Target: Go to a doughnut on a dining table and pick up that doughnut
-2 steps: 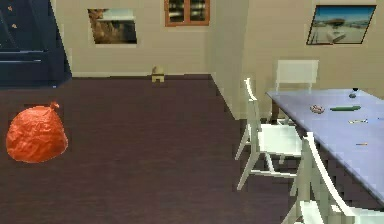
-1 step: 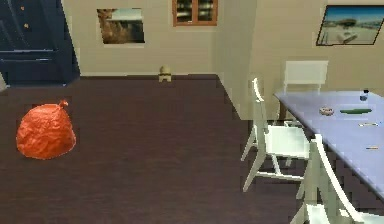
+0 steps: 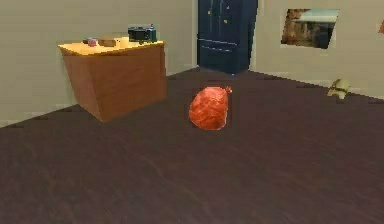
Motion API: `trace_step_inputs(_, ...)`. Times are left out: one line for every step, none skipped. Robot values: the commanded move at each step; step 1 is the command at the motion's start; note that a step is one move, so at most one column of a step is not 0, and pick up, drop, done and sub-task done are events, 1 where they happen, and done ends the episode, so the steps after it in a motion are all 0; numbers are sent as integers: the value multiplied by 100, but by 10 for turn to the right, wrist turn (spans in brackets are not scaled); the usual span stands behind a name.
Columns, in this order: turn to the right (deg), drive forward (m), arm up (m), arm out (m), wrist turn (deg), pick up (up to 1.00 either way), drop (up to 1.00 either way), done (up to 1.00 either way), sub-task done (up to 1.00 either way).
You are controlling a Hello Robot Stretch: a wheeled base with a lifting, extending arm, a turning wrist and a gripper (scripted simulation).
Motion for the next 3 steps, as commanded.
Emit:
trace_step_inputs(-150, 0, 0, 0, 0, 0, 0, 0, 0)
trace_step_inputs(0, 10, 0, 0, 0, 0, 0, 0, 0)
trace_step_inputs(450, 0, 0, 0, 0, 0, 0, 0, 0)
